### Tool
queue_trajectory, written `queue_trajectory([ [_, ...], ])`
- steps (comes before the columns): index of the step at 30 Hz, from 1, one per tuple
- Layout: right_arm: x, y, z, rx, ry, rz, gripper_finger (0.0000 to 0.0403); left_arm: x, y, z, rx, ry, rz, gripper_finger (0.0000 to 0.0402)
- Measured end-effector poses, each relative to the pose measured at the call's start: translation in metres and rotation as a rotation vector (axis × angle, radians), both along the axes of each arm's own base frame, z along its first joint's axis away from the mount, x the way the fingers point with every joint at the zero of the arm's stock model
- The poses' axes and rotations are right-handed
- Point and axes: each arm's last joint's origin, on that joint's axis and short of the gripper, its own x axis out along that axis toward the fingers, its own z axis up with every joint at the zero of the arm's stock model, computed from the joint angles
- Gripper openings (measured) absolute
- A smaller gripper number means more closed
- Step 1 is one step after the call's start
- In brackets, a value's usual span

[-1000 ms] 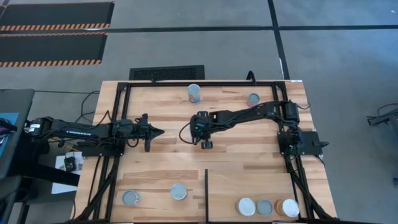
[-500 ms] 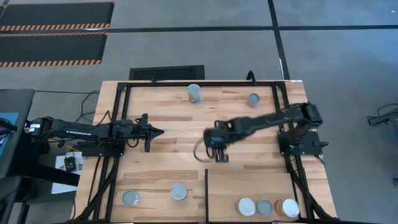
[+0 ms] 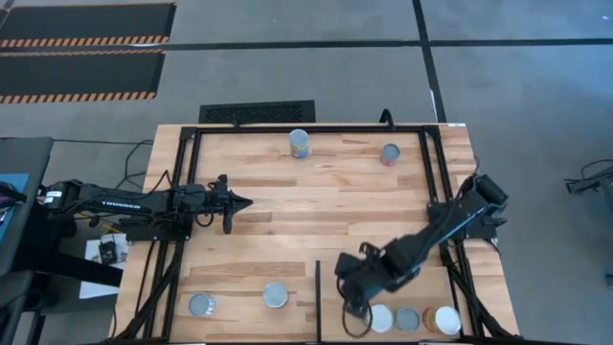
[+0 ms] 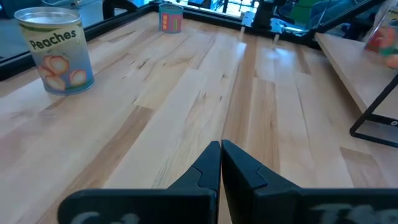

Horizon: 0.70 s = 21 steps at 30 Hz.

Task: Pick and place cans onto a shelf
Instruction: Put the canned oranges on the shelf

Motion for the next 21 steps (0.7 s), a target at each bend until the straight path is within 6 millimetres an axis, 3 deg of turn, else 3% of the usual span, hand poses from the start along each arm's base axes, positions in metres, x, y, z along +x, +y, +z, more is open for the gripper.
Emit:
queue_trajectory([
  [4,0.006,0.028,0.000,0.005,-0.005,-0.027,0.0010,0.000,0.000,0.000,0.001,0.006,0.003,0.0000],
  [12,0.019,0.068,-0.018,-0.003,0.065,-0.049,0.0010,0.000,0.000,-0.001,0.001,0.014,0.005,0.0000],
  [21,0.017,0.085,-0.024,0.021,0.080,-0.103,0.0010,-0.001,0.000,-0.002,0.000,0.017,0.004,0.0000],
])
